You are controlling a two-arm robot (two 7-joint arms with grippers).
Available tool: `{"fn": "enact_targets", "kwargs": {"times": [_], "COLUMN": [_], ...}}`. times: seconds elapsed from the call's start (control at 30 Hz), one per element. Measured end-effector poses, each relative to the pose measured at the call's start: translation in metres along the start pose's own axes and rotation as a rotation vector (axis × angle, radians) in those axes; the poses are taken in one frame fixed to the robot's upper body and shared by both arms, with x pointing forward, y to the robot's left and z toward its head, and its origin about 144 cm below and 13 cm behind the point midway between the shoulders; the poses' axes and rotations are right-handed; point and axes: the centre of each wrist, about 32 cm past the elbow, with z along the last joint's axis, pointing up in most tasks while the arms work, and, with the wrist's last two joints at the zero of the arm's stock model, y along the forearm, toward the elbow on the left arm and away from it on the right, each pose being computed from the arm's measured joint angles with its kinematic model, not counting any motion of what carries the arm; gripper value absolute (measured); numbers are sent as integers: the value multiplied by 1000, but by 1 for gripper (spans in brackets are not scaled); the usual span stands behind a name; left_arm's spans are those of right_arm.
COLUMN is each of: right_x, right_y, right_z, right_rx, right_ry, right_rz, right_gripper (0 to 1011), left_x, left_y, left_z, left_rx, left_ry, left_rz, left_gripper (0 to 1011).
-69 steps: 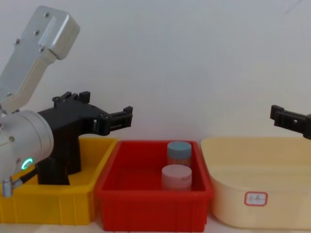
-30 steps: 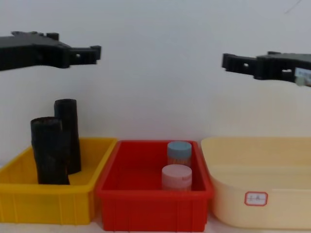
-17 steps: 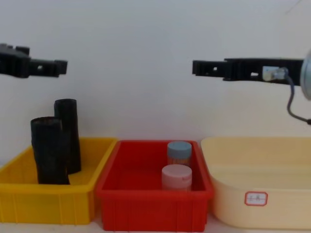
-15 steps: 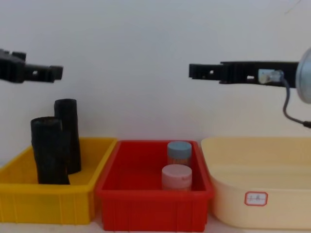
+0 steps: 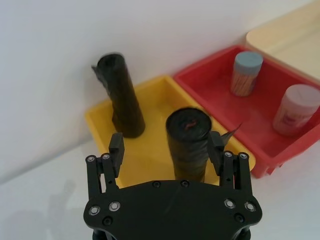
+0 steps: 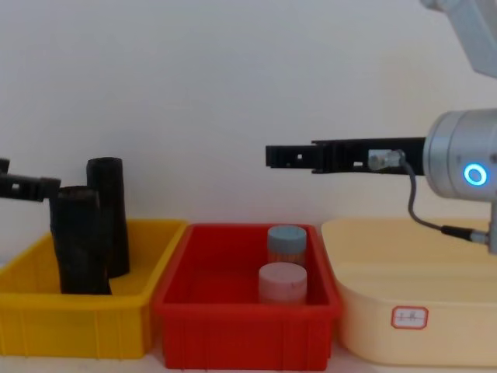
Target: Pick up the garbage bag with the one hand and transfer it to the other hand.
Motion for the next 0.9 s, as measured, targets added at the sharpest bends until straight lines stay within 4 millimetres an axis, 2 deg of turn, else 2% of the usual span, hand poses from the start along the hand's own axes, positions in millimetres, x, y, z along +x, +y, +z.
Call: {"fn": "enact_targets", "kwargs": {"times": [0.43, 0.9], "right_x": [0, -2], "right_y": [10, 16], "right_z": [-7, -11], "right_rx": [-50, -67], "right_ry": [22, 40], "right_rz": [44, 78], "right_gripper": [1001, 1002], "left_x": [19, 24], "left_y": [-14, -31], "left_z": [-23, -31], "left_rx": [5, -13], "left_ry": [80, 78], "left_rz": [-85, -170], "left_gripper": [1001, 1001]}}
